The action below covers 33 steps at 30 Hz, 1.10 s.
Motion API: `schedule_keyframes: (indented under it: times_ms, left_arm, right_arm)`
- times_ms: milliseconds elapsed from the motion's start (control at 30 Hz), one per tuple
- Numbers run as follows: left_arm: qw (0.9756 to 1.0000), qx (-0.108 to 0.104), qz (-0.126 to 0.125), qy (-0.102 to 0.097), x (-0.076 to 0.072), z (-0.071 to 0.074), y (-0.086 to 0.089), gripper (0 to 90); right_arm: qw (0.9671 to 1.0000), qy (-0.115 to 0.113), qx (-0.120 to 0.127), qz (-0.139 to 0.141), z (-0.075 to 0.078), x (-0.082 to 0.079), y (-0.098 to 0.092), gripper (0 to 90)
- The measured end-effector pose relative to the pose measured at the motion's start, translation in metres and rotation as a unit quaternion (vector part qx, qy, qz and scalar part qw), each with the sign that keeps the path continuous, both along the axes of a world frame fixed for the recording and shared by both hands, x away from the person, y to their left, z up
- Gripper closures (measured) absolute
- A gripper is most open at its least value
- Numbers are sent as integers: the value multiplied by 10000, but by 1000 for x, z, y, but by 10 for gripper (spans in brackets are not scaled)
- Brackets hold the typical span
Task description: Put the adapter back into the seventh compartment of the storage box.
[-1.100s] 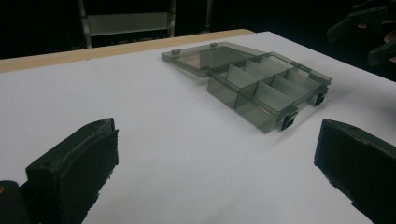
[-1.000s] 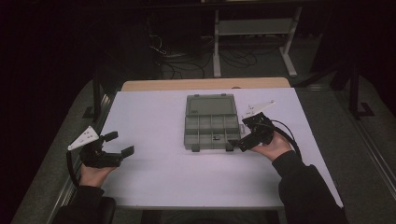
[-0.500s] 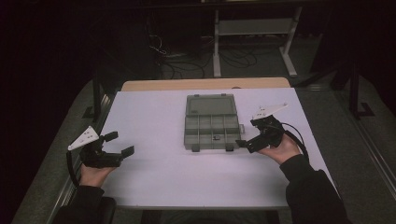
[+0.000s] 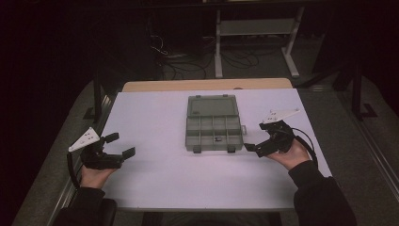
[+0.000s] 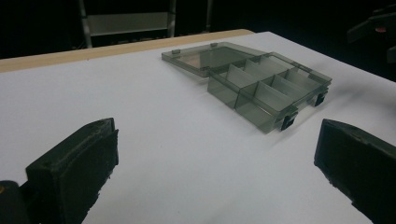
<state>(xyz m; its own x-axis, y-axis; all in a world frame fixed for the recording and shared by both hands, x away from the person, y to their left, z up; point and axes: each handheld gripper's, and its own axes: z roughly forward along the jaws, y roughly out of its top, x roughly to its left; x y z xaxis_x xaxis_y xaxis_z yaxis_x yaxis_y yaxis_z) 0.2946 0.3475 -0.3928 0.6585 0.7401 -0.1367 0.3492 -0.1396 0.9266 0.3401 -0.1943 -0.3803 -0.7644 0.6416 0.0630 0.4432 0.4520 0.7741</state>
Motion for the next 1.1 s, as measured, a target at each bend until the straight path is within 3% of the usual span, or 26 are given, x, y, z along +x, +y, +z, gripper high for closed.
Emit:
schedule_keyframes:
  times_ms: [633,1100]
  left_arm:
    - [10000,1,37,3,0,-1,1,0]
    - [10000,-26,90,4,0,-1,3,0]
  right_arm:
    - [9998,-92,85,-131,-6,-13,-17,0]
    - [9991,-99,169,-384,-18,-27,-39,0]
